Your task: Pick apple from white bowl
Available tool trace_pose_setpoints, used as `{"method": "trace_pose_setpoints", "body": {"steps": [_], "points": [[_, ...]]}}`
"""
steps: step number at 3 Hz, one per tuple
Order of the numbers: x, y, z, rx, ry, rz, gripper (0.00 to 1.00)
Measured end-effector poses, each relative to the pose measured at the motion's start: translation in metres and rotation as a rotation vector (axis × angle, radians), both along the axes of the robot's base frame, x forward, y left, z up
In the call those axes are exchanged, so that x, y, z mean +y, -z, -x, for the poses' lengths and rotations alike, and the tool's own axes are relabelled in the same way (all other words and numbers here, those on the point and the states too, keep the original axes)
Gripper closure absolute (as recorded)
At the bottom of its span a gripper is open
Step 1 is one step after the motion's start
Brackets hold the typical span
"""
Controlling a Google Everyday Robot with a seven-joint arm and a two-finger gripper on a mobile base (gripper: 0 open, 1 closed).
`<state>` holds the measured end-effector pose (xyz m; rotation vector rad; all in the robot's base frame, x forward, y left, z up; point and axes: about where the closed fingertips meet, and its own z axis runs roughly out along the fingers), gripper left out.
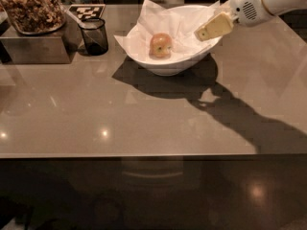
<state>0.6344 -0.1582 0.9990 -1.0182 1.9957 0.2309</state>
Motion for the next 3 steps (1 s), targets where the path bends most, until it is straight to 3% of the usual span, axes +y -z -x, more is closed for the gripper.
{"method": "trace_pose_setpoints", "body": {"steps": [1, 2, 3], "points": [[0.001, 0.0, 0.0, 0.0, -0.003, 0.001, 0.45], [0.028, 0.016, -0.018, 0.022, -0.076, -0.007, 0.25], [0.059, 0.031, -0.042, 0.044, -0.163, 0.011, 0.19]]}}
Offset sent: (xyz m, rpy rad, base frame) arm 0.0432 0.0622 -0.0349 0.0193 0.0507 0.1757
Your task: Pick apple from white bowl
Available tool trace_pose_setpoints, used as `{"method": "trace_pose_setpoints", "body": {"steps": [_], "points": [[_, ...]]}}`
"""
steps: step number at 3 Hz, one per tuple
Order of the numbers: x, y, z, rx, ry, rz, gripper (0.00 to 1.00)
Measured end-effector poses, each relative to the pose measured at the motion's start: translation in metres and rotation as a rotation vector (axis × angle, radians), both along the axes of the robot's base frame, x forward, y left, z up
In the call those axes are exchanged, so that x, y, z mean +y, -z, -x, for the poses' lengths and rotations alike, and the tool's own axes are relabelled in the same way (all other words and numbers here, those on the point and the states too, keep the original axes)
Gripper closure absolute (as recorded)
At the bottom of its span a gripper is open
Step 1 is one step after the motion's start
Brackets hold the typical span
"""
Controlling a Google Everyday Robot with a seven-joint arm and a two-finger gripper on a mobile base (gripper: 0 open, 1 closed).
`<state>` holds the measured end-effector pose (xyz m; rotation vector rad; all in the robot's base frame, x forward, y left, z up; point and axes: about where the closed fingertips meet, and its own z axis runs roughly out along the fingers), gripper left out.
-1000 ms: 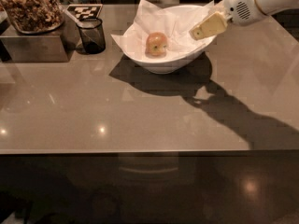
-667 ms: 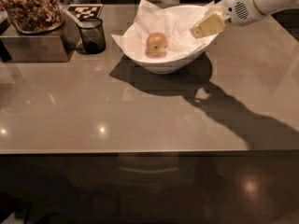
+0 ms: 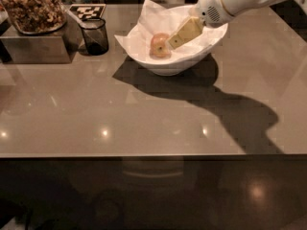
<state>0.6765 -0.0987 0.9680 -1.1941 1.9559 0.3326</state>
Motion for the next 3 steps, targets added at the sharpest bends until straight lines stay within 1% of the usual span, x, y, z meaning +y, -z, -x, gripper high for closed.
{"method": "trace_pose_setpoints", "body": {"steps": [1, 2, 3], "points": [[0.0286, 0.0197, -0.0377, 0.02, -0.07, 0.041, 0.17], [0.0292, 0.019, -0.0383, 0.018, -0.07, 0.04, 0.16], [0.0293, 0.0191, -0.0384, 0.018, -0.07, 0.04, 0.29]]}}
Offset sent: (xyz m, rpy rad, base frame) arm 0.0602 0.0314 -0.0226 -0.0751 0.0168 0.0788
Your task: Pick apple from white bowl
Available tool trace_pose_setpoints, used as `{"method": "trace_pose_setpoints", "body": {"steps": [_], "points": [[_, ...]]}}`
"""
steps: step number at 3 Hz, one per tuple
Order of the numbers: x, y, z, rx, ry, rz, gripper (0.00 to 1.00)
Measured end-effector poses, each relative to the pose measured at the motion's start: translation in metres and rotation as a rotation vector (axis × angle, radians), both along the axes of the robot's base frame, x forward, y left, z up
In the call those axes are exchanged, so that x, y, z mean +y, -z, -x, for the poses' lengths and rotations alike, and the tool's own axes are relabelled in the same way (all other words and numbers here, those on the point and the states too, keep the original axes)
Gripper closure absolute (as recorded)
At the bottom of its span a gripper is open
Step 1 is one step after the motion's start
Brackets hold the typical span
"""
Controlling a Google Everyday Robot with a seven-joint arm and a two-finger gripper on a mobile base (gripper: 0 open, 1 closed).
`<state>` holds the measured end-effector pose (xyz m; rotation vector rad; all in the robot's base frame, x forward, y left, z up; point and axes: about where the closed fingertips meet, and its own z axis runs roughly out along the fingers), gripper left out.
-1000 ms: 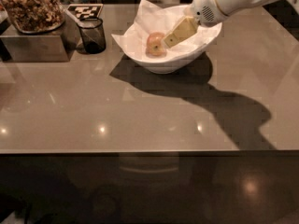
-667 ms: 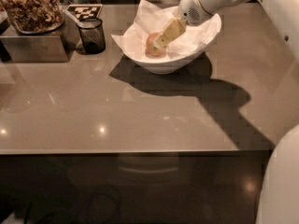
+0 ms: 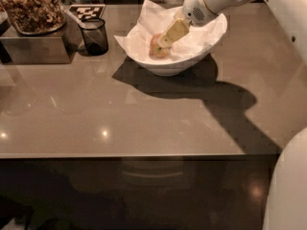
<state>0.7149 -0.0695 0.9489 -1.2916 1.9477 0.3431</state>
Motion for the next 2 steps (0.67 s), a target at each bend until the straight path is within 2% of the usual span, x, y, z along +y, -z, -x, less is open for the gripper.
{"method": "trace_pose_setpoints", "body": {"steps": [1, 2], "points": [[0.007, 0.012, -0.014, 0.011, 0.007, -0.009, 0.46], [0.015, 0.021, -0.032, 0.017, -0.002, -0.002, 0.31]]}}
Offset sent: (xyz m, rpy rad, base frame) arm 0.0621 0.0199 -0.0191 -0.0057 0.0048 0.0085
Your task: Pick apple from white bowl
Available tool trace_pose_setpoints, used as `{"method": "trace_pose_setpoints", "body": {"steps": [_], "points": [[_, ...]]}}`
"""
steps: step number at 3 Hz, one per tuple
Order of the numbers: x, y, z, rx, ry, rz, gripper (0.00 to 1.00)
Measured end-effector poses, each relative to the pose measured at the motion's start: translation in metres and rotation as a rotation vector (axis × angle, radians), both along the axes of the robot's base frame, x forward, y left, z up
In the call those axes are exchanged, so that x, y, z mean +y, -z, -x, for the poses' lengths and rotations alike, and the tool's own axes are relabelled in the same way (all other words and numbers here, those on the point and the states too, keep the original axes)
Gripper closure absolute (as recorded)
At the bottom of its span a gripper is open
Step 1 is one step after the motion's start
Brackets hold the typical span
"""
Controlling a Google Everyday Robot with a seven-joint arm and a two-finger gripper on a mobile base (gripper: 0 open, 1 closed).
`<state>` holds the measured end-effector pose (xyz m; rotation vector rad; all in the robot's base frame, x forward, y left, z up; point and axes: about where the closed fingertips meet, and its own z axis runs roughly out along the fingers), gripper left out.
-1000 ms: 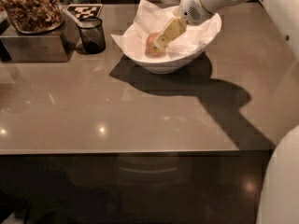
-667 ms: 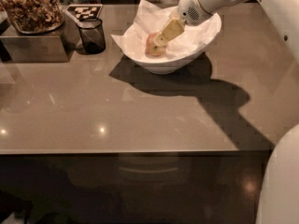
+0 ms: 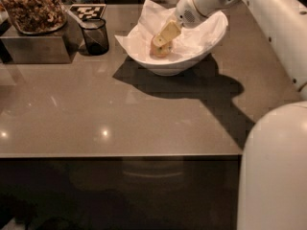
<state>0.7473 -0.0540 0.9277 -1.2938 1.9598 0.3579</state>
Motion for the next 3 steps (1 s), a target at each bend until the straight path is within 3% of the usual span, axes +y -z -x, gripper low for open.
{"method": "trace_pose_setpoints", "body": {"steps": [1, 3], "points": [[0.004, 0.009, -0.016, 0.014, -0.003, 0.007, 0.1], [0.013, 0.029, -0.034, 0.05, -0.011, -0.008, 0.1]]}}
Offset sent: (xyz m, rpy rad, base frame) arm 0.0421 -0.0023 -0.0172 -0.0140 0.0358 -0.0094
